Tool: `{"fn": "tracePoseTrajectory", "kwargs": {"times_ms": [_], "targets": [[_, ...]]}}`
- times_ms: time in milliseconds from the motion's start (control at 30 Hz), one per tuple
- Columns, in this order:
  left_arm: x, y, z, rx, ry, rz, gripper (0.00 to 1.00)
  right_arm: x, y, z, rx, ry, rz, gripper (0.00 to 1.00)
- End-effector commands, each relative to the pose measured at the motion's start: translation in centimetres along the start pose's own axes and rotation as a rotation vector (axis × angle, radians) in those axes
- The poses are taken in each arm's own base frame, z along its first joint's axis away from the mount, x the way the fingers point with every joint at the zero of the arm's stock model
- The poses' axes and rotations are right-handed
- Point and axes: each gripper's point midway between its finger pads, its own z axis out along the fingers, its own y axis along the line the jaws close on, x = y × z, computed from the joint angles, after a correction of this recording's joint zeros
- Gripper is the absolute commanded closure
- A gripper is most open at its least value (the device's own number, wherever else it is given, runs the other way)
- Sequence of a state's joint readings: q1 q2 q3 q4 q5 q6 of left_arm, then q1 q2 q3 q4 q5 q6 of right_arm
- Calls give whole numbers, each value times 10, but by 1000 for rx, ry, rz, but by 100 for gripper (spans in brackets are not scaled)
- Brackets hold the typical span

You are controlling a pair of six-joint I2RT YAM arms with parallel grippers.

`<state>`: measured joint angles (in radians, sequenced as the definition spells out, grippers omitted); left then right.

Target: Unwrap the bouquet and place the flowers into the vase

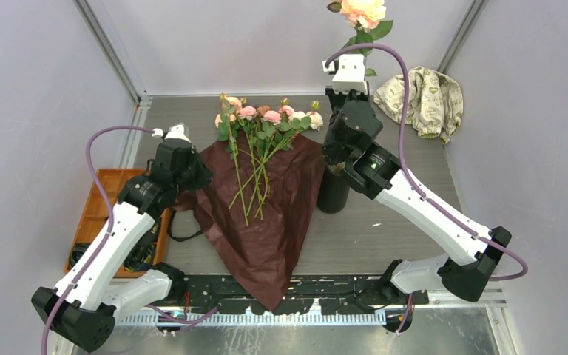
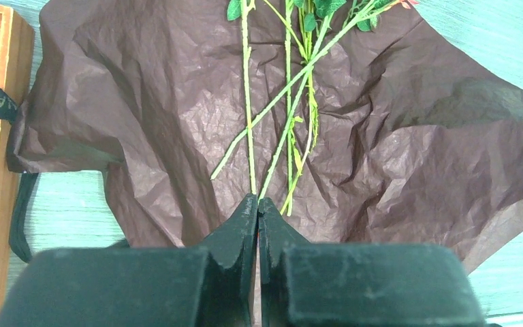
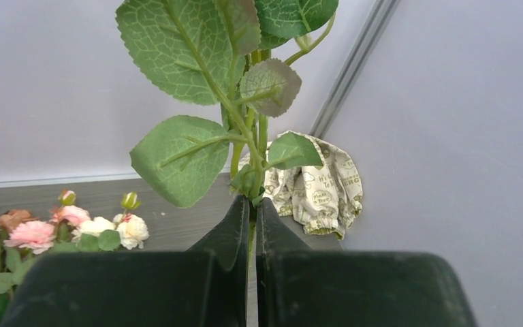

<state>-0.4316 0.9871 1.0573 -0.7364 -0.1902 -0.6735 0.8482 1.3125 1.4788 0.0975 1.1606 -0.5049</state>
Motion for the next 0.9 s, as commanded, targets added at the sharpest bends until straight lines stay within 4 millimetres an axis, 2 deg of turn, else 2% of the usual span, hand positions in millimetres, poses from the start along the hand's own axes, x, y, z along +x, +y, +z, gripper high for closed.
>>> {"fn": "tracePoseTrajectory", "kwargs": {"times_ms": [0, 200, 400, 500, 600, 667, 733, 867], "targets": [[-7, -10, 3, 38, -32, -8, 96, 6, -2, 8, 6, -47, 65, 99], [-6, -9, 4, 41, -41, -1, 96, 51, 15, 5, -9, -13, 78, 99], [-5, -20, 15, 84, -36, 11, 95, 92, 25, -18, -166, 37, 219, 99], [-10, -36, 24, 119, -6, 34, 95, 107, 24, -30, -223, 74, 260, 98], [-8, -59, 39, 189, 52, 47, 95, 118, 19, -46, -284, 105, 333, 89], [0, -82, 51, 287, 116, 55, 95, 119, 15, -56, -333, 108, 374, 75], [10, -98, 64, 352, 183, 56, 94, 119, 9, -63, -361, 111, 402, 57], [22, -104, 97, 332, 251, 43, 94, 116, -3, -72, -387, 113, 419, 48]]}}
